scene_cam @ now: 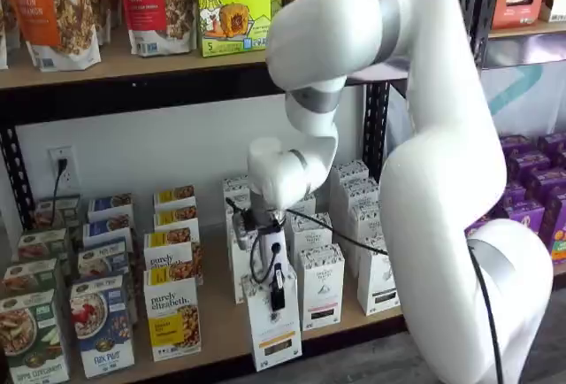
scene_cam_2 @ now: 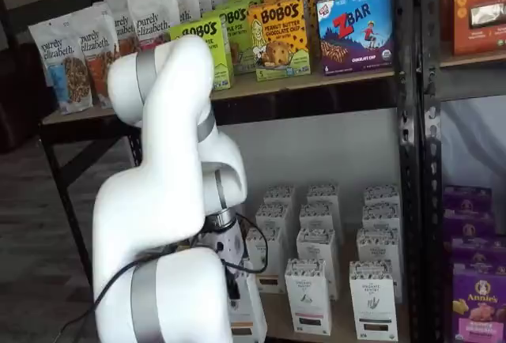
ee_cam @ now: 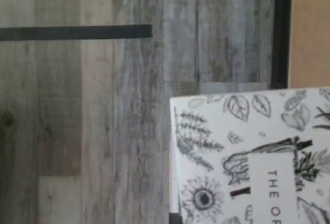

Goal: Pick up the white box with a yellow strip in the middle, on the bottom shelf, the fourth box from the left

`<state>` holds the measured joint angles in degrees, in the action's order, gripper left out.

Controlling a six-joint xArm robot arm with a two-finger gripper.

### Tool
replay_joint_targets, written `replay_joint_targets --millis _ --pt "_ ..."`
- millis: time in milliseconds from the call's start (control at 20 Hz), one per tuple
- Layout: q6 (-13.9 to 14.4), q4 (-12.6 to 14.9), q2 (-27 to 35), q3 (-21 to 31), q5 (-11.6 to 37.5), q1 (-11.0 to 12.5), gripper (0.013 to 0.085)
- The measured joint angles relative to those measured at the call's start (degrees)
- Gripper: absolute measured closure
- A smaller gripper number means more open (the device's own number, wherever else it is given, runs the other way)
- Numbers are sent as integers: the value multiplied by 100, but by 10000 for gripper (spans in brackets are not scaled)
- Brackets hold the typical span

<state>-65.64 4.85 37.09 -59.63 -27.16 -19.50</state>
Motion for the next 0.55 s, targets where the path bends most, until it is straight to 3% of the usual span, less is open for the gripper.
replay_joint_targets --millis 250,450,550 --pt "194 170 -910 976 143 -38 490" --pt "290 284 -1268 1312 205 -32 490" --pt "185 170 -1539 1523 170 -32 490"
